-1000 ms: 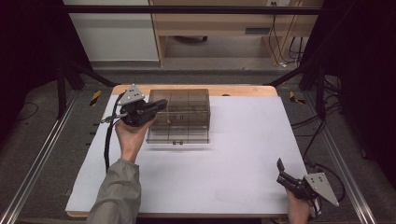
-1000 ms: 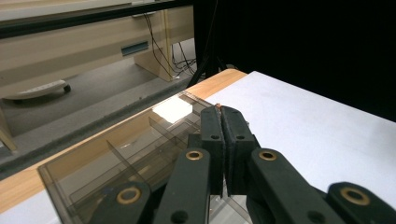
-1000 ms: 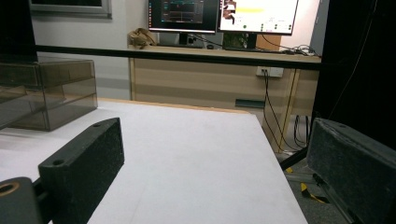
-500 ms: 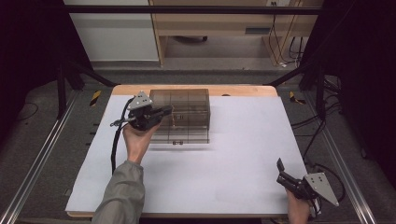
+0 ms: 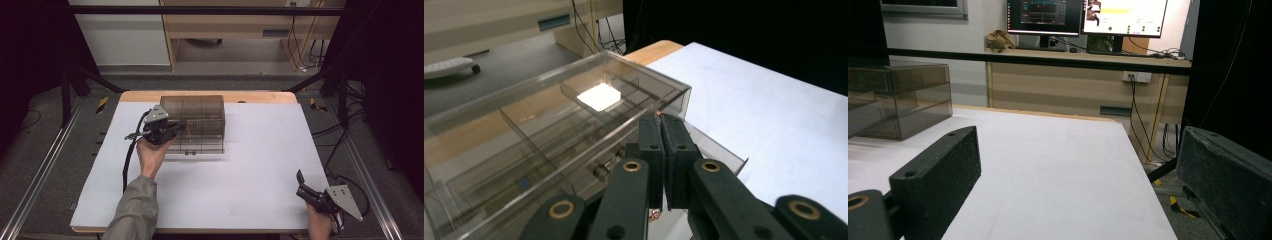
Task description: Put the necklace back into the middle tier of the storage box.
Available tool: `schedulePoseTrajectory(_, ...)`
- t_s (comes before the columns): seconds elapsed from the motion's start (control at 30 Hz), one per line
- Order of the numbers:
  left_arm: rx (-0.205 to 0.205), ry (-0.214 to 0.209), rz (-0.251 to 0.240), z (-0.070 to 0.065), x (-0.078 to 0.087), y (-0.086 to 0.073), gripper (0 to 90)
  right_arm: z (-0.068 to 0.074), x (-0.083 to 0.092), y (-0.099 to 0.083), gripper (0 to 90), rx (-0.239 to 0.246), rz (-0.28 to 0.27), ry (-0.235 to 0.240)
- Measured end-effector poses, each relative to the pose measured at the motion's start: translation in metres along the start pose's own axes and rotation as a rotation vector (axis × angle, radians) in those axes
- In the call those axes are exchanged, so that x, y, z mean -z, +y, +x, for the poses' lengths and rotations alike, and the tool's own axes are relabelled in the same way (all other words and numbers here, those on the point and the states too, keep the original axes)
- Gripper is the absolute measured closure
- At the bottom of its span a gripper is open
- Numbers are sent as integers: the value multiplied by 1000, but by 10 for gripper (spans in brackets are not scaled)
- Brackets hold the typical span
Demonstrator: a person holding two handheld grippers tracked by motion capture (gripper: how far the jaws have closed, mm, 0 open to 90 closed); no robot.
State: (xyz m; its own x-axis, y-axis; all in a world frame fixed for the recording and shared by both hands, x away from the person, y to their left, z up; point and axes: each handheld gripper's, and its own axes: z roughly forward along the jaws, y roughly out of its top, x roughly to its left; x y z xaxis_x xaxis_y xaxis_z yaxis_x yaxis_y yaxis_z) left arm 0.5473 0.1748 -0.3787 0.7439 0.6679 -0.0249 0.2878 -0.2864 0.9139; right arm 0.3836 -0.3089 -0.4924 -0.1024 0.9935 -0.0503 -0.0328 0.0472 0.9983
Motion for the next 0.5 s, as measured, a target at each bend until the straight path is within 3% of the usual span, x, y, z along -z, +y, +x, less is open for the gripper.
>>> schedulePoseTrajectory(0.2, 7, 6, 24, 2, -5, -9, 875, 0, 0, 0, 45, 1, 0, 0)
schedulePoseTrajectory(0.5, 2, -1, 7, -1, -8, -9, 874, 0, 0, 0, 45, 1, 2, -1)
